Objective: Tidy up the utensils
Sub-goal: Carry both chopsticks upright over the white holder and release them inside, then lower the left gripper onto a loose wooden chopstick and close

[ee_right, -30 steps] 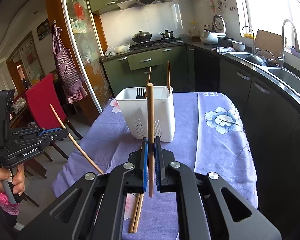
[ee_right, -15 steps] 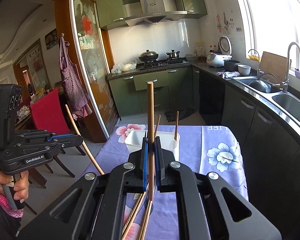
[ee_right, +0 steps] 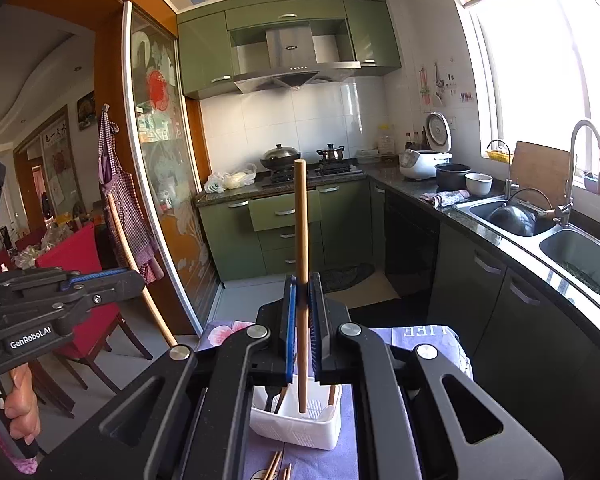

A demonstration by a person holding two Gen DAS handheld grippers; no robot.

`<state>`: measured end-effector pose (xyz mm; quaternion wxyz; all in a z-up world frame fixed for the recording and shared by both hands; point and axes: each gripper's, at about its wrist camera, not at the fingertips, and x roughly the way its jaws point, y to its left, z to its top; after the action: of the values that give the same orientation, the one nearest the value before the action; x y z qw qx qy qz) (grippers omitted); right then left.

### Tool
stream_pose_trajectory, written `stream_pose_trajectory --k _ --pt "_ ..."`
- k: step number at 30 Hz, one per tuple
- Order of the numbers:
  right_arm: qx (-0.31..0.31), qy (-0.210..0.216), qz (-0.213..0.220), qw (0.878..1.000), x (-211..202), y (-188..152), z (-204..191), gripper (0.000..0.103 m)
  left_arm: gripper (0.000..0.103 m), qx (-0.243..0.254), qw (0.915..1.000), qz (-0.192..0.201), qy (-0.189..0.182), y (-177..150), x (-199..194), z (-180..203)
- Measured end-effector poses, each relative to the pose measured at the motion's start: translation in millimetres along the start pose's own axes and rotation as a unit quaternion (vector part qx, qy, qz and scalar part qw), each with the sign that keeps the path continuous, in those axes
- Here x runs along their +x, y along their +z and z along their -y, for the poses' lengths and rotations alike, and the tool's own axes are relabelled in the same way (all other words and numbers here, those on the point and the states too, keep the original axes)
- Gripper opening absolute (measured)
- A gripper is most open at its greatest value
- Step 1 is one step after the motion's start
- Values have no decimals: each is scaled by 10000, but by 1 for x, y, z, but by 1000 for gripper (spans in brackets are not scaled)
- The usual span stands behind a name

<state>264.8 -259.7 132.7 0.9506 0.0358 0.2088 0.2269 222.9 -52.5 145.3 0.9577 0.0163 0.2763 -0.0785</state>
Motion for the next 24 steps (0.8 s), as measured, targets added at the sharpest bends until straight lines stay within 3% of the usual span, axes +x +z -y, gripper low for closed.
stream_pose_trajectory --k 7,14,19,24 --pt "175 34 -631 9978 74 -33 24 7 6 -176 9992 -368 38 -12 62 -11" --pt "82 164 -1124 9935 110 -75 21 7 6 -131 9965 -830 12 -41 99 -14" --pt "61 179 -1143 9933 108 -87 16 9 8 -130 9939 -1097 -41 -54 104 -15" --pt "72 229 -844 9961 67 -79 12 9 12 -110 9947 -1018 -69 -60 78 -13"
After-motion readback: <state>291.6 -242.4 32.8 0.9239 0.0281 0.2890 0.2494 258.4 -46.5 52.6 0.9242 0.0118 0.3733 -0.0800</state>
